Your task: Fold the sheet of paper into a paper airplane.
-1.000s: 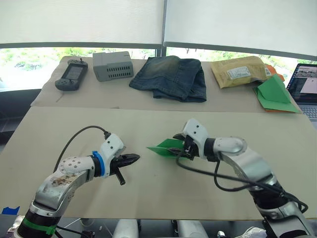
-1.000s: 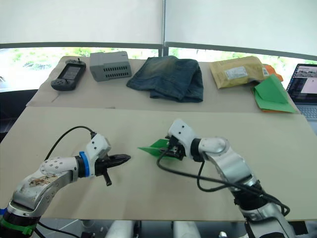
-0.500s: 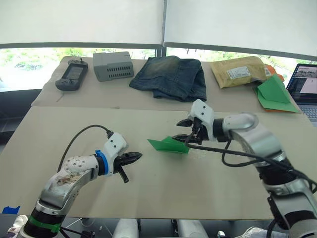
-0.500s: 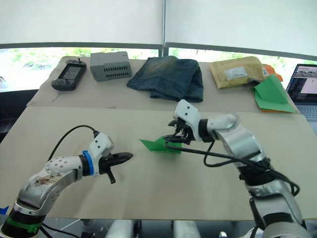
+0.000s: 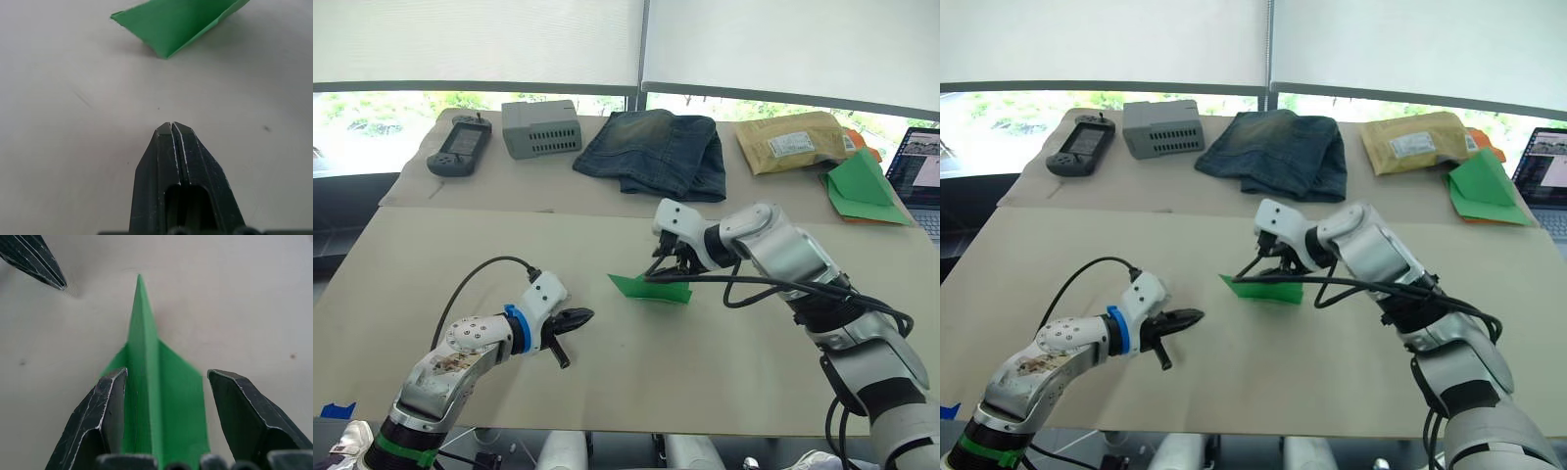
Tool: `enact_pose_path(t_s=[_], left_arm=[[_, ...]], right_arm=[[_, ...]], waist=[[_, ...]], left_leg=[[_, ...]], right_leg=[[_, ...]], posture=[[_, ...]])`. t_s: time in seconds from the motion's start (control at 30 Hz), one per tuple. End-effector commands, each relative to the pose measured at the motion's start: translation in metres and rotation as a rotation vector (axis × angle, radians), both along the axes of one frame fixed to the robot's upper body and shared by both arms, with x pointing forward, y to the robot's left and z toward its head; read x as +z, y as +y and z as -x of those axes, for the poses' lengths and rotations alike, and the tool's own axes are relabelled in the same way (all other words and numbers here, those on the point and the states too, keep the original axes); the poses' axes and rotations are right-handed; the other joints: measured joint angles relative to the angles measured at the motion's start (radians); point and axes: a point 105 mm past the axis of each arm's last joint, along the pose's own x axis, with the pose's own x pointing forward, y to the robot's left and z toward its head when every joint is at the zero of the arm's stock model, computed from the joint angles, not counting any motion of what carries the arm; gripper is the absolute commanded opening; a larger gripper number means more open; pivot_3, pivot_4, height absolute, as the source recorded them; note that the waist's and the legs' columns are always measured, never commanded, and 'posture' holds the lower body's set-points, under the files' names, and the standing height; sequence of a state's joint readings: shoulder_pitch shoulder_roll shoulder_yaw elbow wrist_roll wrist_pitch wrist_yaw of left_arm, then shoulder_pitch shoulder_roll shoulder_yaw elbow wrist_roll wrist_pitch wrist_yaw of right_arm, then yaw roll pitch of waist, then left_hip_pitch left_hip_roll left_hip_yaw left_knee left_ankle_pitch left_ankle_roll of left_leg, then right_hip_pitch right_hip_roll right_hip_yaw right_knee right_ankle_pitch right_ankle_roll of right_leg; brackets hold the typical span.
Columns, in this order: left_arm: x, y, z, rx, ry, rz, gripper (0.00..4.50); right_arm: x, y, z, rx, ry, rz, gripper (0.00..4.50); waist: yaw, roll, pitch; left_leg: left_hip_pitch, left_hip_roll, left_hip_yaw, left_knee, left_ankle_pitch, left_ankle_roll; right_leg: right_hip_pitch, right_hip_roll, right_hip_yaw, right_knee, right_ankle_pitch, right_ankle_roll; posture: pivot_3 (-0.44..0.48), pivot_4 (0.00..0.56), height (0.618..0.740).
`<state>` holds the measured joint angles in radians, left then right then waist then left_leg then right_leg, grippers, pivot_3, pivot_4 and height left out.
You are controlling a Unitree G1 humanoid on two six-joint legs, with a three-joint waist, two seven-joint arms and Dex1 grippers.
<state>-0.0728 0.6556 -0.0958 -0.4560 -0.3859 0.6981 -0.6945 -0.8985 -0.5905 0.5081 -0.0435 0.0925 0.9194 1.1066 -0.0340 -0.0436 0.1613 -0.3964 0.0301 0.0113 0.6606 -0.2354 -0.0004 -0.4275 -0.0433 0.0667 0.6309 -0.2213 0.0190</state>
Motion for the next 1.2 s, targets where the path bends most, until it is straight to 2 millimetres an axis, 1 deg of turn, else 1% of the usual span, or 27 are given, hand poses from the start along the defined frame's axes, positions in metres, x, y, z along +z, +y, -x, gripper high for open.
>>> enact_pose_path(t_s=[0.03, 0.13, 0.3, 0.4, 0.47, 0.5, 0.53, 0.6, 0.67, 0.73, 0.77, 0.83, 0.9, 0.97, 1.03, 1.07, 1.13, 1.17, 1.2], left_arm=[[0.010, -0.004, 0.001, -0.012, -0.049, 0.009, 0.00], [0.010, -0.006, 0.000, -0.011, -0.055, 0.011, 0.00], [0.011, -0.008, -0.001, -0.013, -0.059, 0.012, 0.00], [0.011, -0.008, -0.001, -0.013, -0.060, 0.009, 0.00], [0.011, -0.007, -0.002, -0.014, -0.060, 0.007, 0.00], [0.011, -0.007, -0.002, -0.013, -0.061, 0.005, 0.00], [0.011, -0.007, -0.002, -0.013, -0.061, 0.003, 0.00], [0.011, -0.007, -0.003, -0.014, -0.061, 0.002, 0.00], [0.010, -0.008, -0.003, -0.017, -0.061, 0.002, 0.00], [0.010, -0.009, -0.005, -0.023, -0.062, 0.002, 0.00], [0.010, -0.010, -0.006, -0.025, -0.062, 0.003, 0.00], [0.011, -0.012, -0.007, -0.032, -0.065, 0.004, 0.00], [0.011, -0.014, -0.009, -0.046, -0.066, 0.007, 0.00], [0.010, -0.016, -0.010, -0.053, -0.066, 0.009, 0.00], [0.010, -0.021, -0.012, -0.073, -0.066, 0.015, 0.00], [0.009, -0.023, -0.013, -0.080, -0.066, 0.015, 0.00], [0.008, -0.024, -0.015, -0.089, -0.070, 0.005, 0.00], [0.007, -0.025, -0.016, -0.093, -0.074, -0.005, 0.00], [0.007, -0.026, -0.017, -0.096, -0.076, -0.007, 0.00]], right_arm=[[0.004, 0.002, 0.003, 0.005, -0.016, 0.032, 2.95], [-0.006, 0.002, -0.001, -0.017, -0.023, 0.069, 2.95], [-0.012, 0.005, -0.003, -0.024, -0.022, 0.079, 2.95], [-0.016, 0.004, -0.003, -0.025, -0.021, 0.090, 2.18], [-0.017, 0.004, -0.002, -0.023, -0.013, 0.093, 1.49], [-0.018, 0.004, -0.001, -0.023, -0.009, 0.092, 1.07], [-0.019, 0.004, 0.000, -0.022, -0.003, 0.092, 0.79], [-0.019, 0.002, 0.001, -0.027, -0.005, 0.083, 0.06], [-0.017, 0.000, 0.001, -0.042, -0.006, 0.065, 0.03], [-0.010, -0.012, -0.001, -0.117, 0.003, 0.008, 0.03], [-0.006, -0.019, -0.003, -0.160, -0.003, -0.018, 0.03], [0.005, -0.040, -0.012, -0.278, -0.028, -0.080, 0.03], [0.010, -0.071, -0.020, -0.416, -0.032, -0.119, 0.03], [0.013, -0.098, -0.026, -0.522, -0.045, -0.129, 0.03], [0.019, -0.152, -0.039, -0.743, -0.067, -0.142, 0.03], [0.021, -0.173, -0.042, -0.823, -0.073, -0.146, 0.03], [0.025, -0.207, -0.050, -0.962, -0.109, -0.160, 0.03], [0.028, -0.221, -0.054, -1.016, -0.136, -0.158, 0.03], [0.032, -0.230, -0.058, -1.068, -0.147, -0.187, 0.03]], waist=[[-0.002, 0.000, 0.000], [-0.005, 0.000, 0.000], [-0.009, 0.000, 0.000], [-0.009, 0.000, 0.000], [-0.008, 0.000, 0.000], [-0.009, 0.000, 0.000], [-0.009, 0.000, 0.000], [-0.008, 0.000, 0.000], [-0.008, 0.000, 0.000], [-0.006, 0.000, 0.000], [-0.003, 0.000, 0.000], [0.000, 0.000, 0.000], [0.006, 0.000, 0.000], [0.011, 0.000, 0.000], [0.014, 0.000, 0.000], [0.016, 0.000, 0.000], [0.019, 0.000, 0.000], [0.018, 0.000, 0.000], [0.015, 0.000, 0.000]], left_leg=[[0.000, 0.000, 0.000, 0.000, 0.000, 0.000], [0.000, 0.000, 0.000, 0.000, 0.000, 0.000], [0.000, 0.000, 0.000, 0.000, 0.000, 0.000], [0.000, 0.000, 0.000, 0.000, 0.000, 0.000], [0.000, 0.000, 0.000, 0.000, 0.000, 0.000], [0.000, 0.000, 0.000, 0.000, 0.000, 0.000], [0.000, 0.000, 0.000, 0.000, 0.000, 0.000], [0.000, 0.000, 0.000, 0.000, 0.000, 0.000], [0.000, 0.000, 0.000, 0.000, 0.000, 0.000], [0.000, 0.000, 0.000, 0.000, 0.000, 0.000], [0.000, 0.000, 0.000, 0.000, 0.000, 0.000], [0.000, -0.001, 0.000, 0.000, 0.000, 0.000], [0.000, -0.001, 0.000, 0.000, 0.000, 0.000], [-0.001, -0.002, 0.000, 0.000, 0.000, 0.000], [0.000, -0.002, 0.000, 0.000, 0.000, 0.000], [0.000, -0.002, 0.001, 0.000, 0.000, 0.000], [0.000, -0.002, 0.001, 0.000, 0.000, 0.000], [0.000, -0.002, 0.001, 0.000, 0.000, 0.000], [0.000, -0.002, 0.001, 0.000, 0.000, 0.000]], right_leg=[[0.000, 0.000, 0.000, 0.000, 0.000, 0.000], [0.000, 0.001, 0.000, 0.001, 0.000, 0.000], [-0.001, 0.002, 0.000, 0.001, 0.000, -0.001], [-0.001, 0.002, 0.000, 0.001, 0.000, -0.001], [-0.001, 0.002, 0.000, 0.001, 0.000, -0.001], [-0.001, 0.002, 0.000, 0.001, 0.000, -0.001], [-0.001, 0.002, 0.000, 0.001, 0.000, -0.001], [-0.001, 0.002, 0.000, 0.001, 0.000, -0.001], [-0.001, 0.002, 0.000, 0.001, 0.000, -0.001], [-0.001, 0.002, 0.000, 0.001, 0.000, -0.001], [0.000, 0.002, 0.000, 0.001, 0.000, -0.001], [0.000, 0.002, 0.000, 0.001, 0.000, 0.000], [0.000, 0.001, 0.000, 0.001, 0.000, 0.000], [0.000, 0.001, 0.000, 0.000, 0.000, 0.000], [0.000, 0.001, 0.000, -0.001, 0.000, 0.000], [0.000, 0.001, 0.000, -0.001, 0.000, 0.000], [0.001, 0.001, 0.000, -0.001, 0.000, 0.000], [0.001, 0.001, 0.000, -0.001, 0.000, 0.000], [0.001, 0.001, 0.001, -0.001, 0.000, 0.000]], posture=[[0.000, 0.150, 0.740], [0.000, 0.150, 0.740], [0.000, 0.150, 0.740], [0.000, 0.150, 0.740], [0.000, 0.150, 0.740], [0.000, 0.150, 0.740], [0.000, 0.150, 0.740], [0.000, 0.150, 0.740], [0.000, 0.150, 0.740], [0.000, 0.150, 0.740], [0.000, 0.150, 0.740], [0.000, 0.150, 0.740], [0.000, 0.150, 0.740], [0.000, 0.150, 0.740], [0.000, 0.150, 0.740], [0.000, 0.150, 0.740], [0.000, 0.150, 0.740], [0.000, 0.150, 0.740], [0.000, 0.150, 0.740]])
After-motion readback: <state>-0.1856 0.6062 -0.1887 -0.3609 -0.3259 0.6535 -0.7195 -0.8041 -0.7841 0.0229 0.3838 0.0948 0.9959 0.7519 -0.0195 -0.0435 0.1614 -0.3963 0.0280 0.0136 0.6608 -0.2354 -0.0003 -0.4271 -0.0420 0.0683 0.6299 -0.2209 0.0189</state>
